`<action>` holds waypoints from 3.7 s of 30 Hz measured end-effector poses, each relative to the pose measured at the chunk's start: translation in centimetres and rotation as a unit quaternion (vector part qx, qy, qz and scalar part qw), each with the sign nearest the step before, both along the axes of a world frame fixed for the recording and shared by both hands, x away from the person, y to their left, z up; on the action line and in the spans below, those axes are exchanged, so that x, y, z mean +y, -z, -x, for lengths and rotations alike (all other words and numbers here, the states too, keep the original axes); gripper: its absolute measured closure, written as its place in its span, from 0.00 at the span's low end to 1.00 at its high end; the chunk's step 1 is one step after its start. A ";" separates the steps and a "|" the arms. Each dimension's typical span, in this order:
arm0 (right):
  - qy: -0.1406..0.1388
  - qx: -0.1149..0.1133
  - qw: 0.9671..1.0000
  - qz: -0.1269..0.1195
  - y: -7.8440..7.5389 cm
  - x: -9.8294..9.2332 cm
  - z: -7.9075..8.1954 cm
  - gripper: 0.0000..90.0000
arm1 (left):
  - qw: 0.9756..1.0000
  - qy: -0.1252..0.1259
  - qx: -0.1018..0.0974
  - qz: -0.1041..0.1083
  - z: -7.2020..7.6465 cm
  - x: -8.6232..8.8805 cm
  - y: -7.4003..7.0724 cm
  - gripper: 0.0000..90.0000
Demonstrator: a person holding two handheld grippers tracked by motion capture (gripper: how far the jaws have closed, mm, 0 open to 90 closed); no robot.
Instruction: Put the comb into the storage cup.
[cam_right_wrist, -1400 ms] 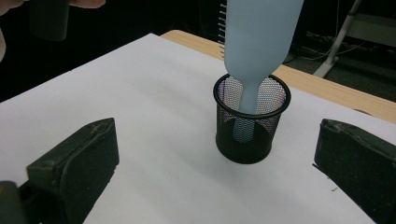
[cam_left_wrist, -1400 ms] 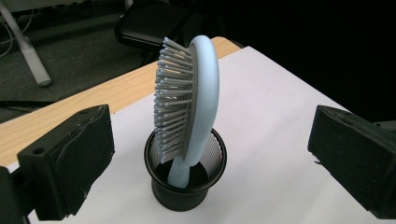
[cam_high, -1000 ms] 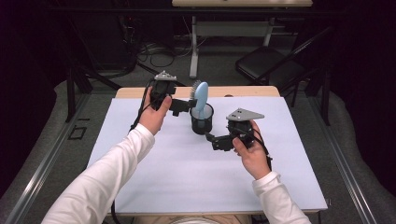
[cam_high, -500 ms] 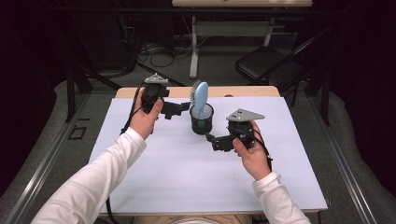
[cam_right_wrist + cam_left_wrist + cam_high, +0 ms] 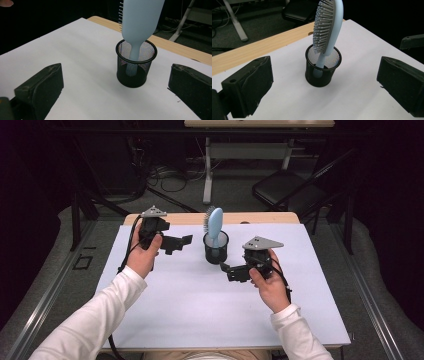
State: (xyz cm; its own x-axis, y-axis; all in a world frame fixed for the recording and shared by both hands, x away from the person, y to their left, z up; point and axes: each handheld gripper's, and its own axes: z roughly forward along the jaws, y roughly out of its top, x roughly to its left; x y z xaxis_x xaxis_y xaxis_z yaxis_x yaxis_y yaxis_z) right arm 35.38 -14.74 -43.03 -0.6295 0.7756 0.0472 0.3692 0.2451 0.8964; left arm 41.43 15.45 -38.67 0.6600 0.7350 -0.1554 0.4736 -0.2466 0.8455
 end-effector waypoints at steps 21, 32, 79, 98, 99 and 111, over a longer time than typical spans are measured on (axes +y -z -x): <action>0.002 -0.012 1.000 0.014 -0.5 0.1 0.9 0.00 | 1.000 -0.015 0.003 0.013 3.0 4.1 1.5 0.01; 0.014 -0.013 0.999 0.027 -0.5 -1.8 2.5 0.00 | 0.999 -0.030 0.000 0.023 4.6 6.4 2.2 0.01; 0.128 -0.018 0.992 0.009 6.0 -8.6 5.8 0.00 | 0.996 -0.065 -0.025 0.061 8.3 10.2 11.9 0.01; 0.135 -0.015 0.991 0.006 8.5 -9.1 5.5 0.00 | 0.996 -0.073 -0.024 0.050 7.7 10.5 14.0 0.01; 0.136 -0.015 0.991 0.004 8.7 -9.1 5.4 0.00 | 0.996 -0.074 -0.026 0.049 7.8 10.4 14.1 0.01; 0.141 -0.014 0.990 0.013 9.4 -9.1 5.2 0.00 | 0.997 -0.071 -0.030 0.030 7.7 10.2 14.6 0.01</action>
State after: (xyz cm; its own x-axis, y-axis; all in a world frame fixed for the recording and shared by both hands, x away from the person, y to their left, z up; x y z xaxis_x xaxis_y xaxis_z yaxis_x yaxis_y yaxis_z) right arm 30.22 -23.79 -52.43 -0.3889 0.9212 0.0100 0.4012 0.1596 0.9020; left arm 33.73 25.64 -53.27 0.5587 0.8128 -0.1650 0.4488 -0.1291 0.8842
